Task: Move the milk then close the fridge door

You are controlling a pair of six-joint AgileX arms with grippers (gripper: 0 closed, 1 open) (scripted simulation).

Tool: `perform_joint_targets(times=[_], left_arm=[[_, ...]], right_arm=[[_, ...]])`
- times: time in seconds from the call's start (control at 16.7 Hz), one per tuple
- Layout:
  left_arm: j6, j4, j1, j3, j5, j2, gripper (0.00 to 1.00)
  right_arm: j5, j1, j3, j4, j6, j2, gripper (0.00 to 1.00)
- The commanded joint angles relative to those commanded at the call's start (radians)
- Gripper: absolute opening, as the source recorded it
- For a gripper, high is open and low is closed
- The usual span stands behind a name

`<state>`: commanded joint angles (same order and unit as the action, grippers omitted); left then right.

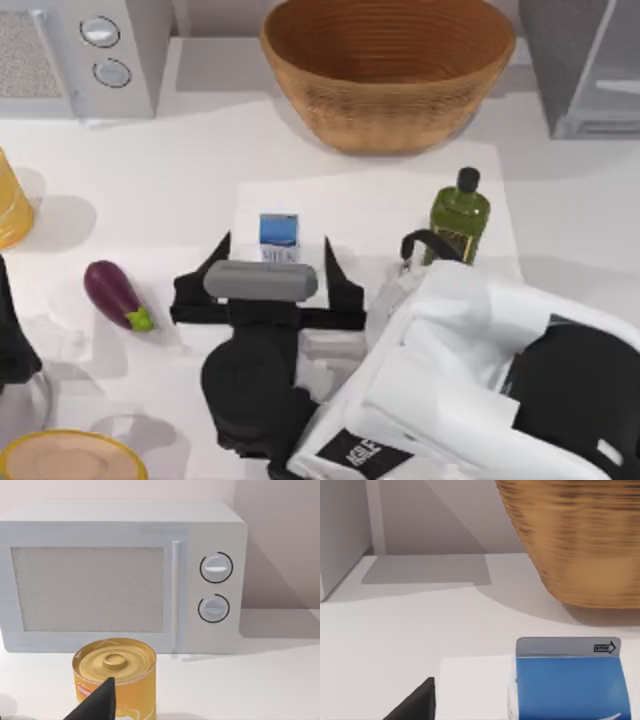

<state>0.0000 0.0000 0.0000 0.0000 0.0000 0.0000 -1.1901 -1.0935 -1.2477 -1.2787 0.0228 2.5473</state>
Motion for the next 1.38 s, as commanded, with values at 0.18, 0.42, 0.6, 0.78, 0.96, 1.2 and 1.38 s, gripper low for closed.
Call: perform_joint_targets(times=[0.18,0.42,0.6,0.78,0.96,1.2,1.38], left_arm=[[0.000,0.000,0.000,0.000,0.000,0.000,1.00],[0.000,0.000,0.000,0.000,0.000,0.000,1.00],[0.000,0.000,0.000,0.000,0.000,0.000,1.00],[0.000,0.000,0.000,0.000,0.000,0.000,1.00],[0.000,0.000,0.000,0.000,0.000,0.000,1.00],[0.000,0.000,0.000,0.000,0.000,0.000,1.00],[0.000,0.000,0.000,0.000,0.000,0.000,1.00]], right_arm=[[0.002,0.005,-0.015,0.011,0.000,0.004,1.00],[0.010,0.009,-0.087,0.067,0.005,0.025,1.00],[0.040,0.040,-0.109,0.082,-0.003,0.025,1.00],[0.074,0.074,-0.095,0.058,-0.006,0.033,1.00],[0.082,0.082,-0.090,0.051,-0.005,0.034,1.00],[0.082,0.082,-0.090,0.051,-0.005,0.034,0.85],[0.082,0.082,-0.090,0.051,-0.005,0.034,0.62]])
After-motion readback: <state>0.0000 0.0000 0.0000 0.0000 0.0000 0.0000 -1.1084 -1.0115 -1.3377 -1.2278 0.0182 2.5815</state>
